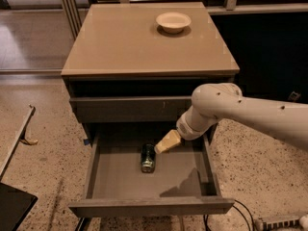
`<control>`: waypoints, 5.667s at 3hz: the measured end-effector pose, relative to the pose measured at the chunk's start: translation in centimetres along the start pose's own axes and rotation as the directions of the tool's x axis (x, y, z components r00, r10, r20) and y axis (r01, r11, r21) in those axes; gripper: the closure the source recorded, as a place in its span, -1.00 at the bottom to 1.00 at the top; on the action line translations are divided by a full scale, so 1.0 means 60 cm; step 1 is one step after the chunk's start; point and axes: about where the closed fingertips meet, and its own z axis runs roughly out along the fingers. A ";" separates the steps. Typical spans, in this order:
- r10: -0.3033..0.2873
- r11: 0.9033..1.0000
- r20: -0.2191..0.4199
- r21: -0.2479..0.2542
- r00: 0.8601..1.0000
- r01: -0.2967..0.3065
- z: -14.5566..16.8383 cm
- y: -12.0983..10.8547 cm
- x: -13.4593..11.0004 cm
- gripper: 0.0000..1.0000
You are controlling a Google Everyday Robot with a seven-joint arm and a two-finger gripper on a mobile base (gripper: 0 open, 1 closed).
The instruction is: Pick green can from middle drawer and place on counter
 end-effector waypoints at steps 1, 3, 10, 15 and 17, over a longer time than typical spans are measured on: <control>0.072 0.994 0.019 -0.085 0.997 -0.070 0.060 0.048 -0.019 -1.00; 0.091 0.988 0.019 -0.127 0.996 -0.088 0.088 0.048 -0.028 -1.00; 0.400 0.912 -0.123 0.151 0.908 -0.382 0.458 0.041 -0.096 -1.00; 0.353 0.931 -0.097 0.132 0.930 -0.340 0.336 0.030 -0.032 1.00; 0.096 0.992 -0.074 0.090 0.993 -0.089 0.145 0.037 -0.027 1.00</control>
Offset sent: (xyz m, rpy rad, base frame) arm -0.0014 0.0352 -0.0216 0.0788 0.0417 -0.0358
